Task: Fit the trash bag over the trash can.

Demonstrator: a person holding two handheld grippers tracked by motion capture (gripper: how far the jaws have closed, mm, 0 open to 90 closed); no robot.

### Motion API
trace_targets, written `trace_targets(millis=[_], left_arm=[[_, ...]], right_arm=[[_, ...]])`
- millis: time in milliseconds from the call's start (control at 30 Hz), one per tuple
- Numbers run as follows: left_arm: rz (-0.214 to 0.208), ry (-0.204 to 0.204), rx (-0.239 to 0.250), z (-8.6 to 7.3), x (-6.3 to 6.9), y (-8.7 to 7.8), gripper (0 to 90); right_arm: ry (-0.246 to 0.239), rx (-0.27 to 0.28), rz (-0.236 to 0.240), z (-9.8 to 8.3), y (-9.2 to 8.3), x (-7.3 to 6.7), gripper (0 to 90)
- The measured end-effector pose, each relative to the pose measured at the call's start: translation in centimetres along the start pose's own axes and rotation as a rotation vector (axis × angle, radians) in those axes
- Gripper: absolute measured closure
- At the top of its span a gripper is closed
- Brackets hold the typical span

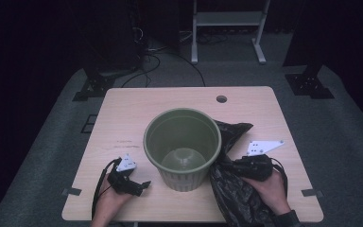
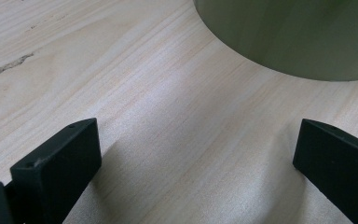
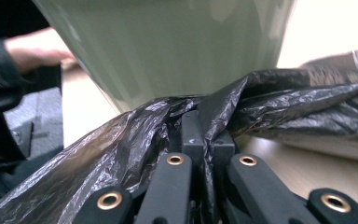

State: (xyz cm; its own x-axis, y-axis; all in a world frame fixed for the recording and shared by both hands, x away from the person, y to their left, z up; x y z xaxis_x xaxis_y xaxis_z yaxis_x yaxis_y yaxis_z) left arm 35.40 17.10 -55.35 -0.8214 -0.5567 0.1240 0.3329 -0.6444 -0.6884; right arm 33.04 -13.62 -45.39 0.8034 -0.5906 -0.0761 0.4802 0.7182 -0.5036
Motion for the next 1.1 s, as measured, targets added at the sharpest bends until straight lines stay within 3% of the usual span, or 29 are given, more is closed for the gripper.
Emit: trace_targets(millis=[267,1100], left_arm=[[0.000,0.002,-0.002,0.0,0.0,0.0,0.0],[0.000,0.002,-0.002,0.0,0.0,0.0,0.0]], right_arm=[[-0.010,0.055,0.043,2.0,-1.2,-0.9,89.0],[-0.113,0.192,0.158,8.0,-5.8,-3.3,88.8]])
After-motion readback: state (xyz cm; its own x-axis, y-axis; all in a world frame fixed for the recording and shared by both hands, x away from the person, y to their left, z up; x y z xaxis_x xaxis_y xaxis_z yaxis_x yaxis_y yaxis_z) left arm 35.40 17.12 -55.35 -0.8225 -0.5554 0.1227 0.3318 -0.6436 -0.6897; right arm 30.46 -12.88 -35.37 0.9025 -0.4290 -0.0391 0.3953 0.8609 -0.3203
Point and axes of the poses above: each handheld gripper's, and its own axes: y roughly forward along the jaws, z roughly out of its top, x roughly to its right, the point moved 10 cm from there along y, roughly forward along the jaws, and after that the axes turned 11 degrees about -z, right-handed, at the moved point
